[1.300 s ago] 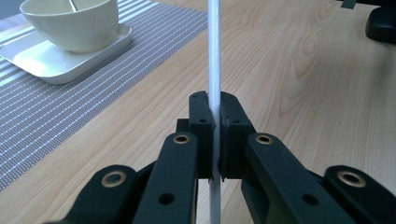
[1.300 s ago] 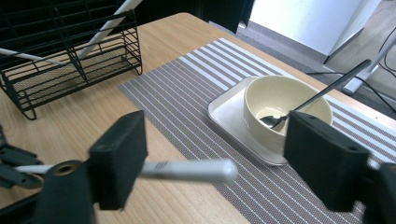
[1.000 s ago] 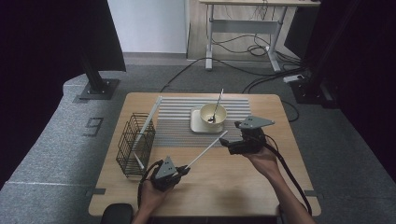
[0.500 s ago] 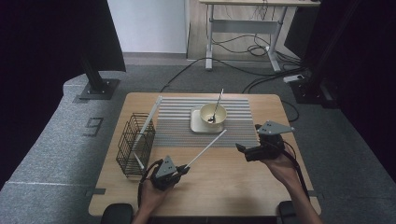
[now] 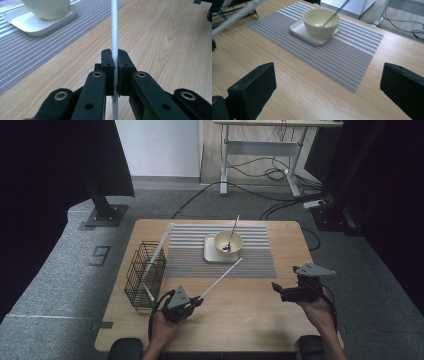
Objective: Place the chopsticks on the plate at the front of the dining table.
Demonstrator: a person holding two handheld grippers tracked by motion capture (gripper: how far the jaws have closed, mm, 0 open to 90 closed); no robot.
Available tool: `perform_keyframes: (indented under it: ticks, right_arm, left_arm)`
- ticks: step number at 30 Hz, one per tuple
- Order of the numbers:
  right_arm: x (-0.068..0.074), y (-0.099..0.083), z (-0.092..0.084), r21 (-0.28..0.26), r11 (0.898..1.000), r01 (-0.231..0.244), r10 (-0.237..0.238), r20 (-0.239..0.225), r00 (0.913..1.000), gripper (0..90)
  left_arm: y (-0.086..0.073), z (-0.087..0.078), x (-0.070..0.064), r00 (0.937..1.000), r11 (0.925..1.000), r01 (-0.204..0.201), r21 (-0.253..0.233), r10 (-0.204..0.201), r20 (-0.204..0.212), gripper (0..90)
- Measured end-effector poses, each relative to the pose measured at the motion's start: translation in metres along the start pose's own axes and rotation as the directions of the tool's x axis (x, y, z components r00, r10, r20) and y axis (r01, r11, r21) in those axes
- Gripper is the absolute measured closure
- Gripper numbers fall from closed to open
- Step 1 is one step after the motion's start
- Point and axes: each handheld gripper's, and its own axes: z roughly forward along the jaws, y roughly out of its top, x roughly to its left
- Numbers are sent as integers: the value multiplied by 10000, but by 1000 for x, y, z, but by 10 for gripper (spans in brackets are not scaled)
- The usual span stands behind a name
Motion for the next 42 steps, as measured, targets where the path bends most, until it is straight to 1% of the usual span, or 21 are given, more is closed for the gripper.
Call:
perform_keyframes:
  ticks: [3,7,10,15,17,21,26,28,31,33,34,36,38,39,40,42]
  right_arm:
    - [-6,-18,1,126,9995,-282,281,119,9995,1]
    - [-10,-37,5,358,9984,-447,438,246,9987,2]
    - [-12,-50,10,555,9973,-487,471,308,9984,3]
    - [-16,-70,19,810,9953,-524,504,273,9984,3]
    - [-17,-76,22,827,9952,-524,504,261,9984,3]
    - [-18,-89,30,1062,9932,-477,454,236,9987,4]
    - [-17,-101,40,1421,9896,-235,251,-93,9996,3]
    - [-18,-105,42,1570,9874,-202,226,-132,9997,3]
    - [-21,-108,45,1782,9833,-373,405,-145,9991,3]
    - [-23,-109,45,1708,9844,-431,458,-120,9989,3]
    - [-24,-110,46,1783,9830,-446,472,-99,9988,3]
    - [-25,-111,50,2096,9764,-523,570,-165,9982,3]
    - [-24,-112,54,2319,9717,-450,506,-183,9986,2]
    - [-24,-113,56,2511,9671,-405,467,-186,9987,0]
    - [-23,-115,58,2440,9690,-399,454,-170,9988,0]
    - [-23,-115,58,2441,9689,-404,460,-173,9988,0]
  left_arm:
    - [0,0,2,9999,9999,117,18,-117,-46,857]
    - [0,0,6,9994,9995,323,29,-322,-140,857]
    - [0,0,8,9990,9992,396,57,-394,-221,857]
    - [2,0,11,9980,9985,531,122,-526,-349,857]
    - [3,1,12,9977,9983,557,189,-549,-394,857]
    - [4,3,13,9971,9974,612,392,-593,-475,857]
    - [6,3,17,9956,9952,757,615,-719,-609,857]
    - [7,3,19,9945,9940,864,673,-820,-656,857]
    - [8,3,24,9922,9917,1047,741,-990,-760,857]
    - [9,4,27,9908,9907,1133,750,-1071,-823,857]
    - [10,4,29,9902,9903,1159,761,-1092,-865,857]
    - [12,5,32,9889,9893,1239,769,-1167,-924,857]
    - [14,6,35,9875,9882,1316,781,-1238,-978,857]
    - [15,7,37,9865,9875,1363,786,-1281,-1019,857]
    - [16,7,38,9861,9874,1369,798,-1282,-1053,857]
    - [19,9,40,9854,9868,1391,826,-1296,-1103,857]
